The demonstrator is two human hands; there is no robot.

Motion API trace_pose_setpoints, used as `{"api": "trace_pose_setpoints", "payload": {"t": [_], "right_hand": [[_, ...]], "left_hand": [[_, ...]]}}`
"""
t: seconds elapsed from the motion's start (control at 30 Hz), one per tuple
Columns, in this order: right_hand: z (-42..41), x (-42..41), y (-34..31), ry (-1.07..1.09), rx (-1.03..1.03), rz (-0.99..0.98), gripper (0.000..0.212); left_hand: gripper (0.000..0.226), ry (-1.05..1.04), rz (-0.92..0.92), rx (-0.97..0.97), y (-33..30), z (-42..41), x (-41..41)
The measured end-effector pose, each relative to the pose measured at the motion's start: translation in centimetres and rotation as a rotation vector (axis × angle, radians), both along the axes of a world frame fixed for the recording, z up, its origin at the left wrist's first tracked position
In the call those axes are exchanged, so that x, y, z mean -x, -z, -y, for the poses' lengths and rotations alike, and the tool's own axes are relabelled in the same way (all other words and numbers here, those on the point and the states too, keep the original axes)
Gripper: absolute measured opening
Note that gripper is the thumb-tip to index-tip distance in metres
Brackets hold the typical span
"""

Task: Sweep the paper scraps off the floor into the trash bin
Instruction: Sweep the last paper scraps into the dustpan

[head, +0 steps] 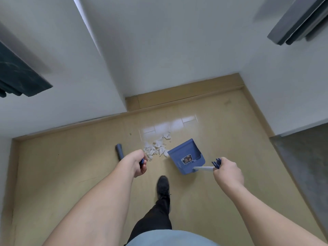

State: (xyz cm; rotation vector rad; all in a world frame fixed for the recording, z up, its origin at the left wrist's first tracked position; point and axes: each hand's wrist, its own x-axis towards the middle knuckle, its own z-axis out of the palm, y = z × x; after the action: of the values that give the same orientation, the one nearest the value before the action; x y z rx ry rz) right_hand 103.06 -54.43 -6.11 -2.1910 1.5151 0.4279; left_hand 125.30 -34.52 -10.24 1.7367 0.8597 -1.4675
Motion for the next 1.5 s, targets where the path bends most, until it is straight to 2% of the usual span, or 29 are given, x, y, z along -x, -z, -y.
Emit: {"api": "trace_pose_setpoints", "payload": {"t": [0.13, 0.27, 0.5, 0.57, 0.63, 0.73, 0.8, 1.1, 1.23, 1.4, 1.5], "right_hand": [[4.1, -2.0, 0.0, -0.026, -0.001, -0.047, 0.012], [7.0, -2.2, 0.5, -0.08, 0.015, -0.087, 0.009], [12.8, -2.0, 2.3, -0.23, 0.011, -0.097, 0.008], [14.4, -1.9, 2.8, -0.289, -0.002, -0.093, 0.007], [16.0, -1.7, 2.9, -0.363, -0.024, -0.102, 0.008], [18.2, -1.4, 3.4, -0.469, -0.059, -0.113, 0.013], [19.4, -1.3, 3.9, -0.53, -0.074, -0.127, 0.018], [22.2, 1.5, 5.3, -0.662, -0.13, -0.184, 0.023], [23.2, 2.6, 6.6, -0.652, -0.121, -0.182, 0.014], [24.4, 3.8, 7.7, -0.634, -0.111, -0.174, 0.016], [25.0, 4.0, 7.9, -0.618, -0.107, -0.169, 0.018]], "left_hand": [[0.004, 0.143, -0.051, -0.016, 0.0, 5.0, -1.3], [0.032, 0.263, -0.047, -0.047, 0.2, 7.9, -0.9], [0.061, 0.521, -0.023, -0.083, 0.2, 11.1, 1.9], [0.064, 0.573, 0.016, -0.091, -0.1, 11.6, 3.0], [0.058, 0.598, 0.088, -0.116, -0.5, 12.0, 4.5], [0.025, 0.55, 0.131, -0.156, -1.3, 12.3, 7.1], [0.014, 0.48, 0.154, -0.158, -1.5, 12.6, 8.9], [0.015, 0.274, 0.121, -0.252, -1.1, 14.9, 14.1], [0.019, 0.147, 0.057, -0.19, -0.7, 17.5, 15.1], [0.021, 0.032, -0.028, -0.108, -1.0, 20.2, 16.1], [0.016, 0.008, -0.004, -0.128, -2.3, 20.2, 15.7]]}}
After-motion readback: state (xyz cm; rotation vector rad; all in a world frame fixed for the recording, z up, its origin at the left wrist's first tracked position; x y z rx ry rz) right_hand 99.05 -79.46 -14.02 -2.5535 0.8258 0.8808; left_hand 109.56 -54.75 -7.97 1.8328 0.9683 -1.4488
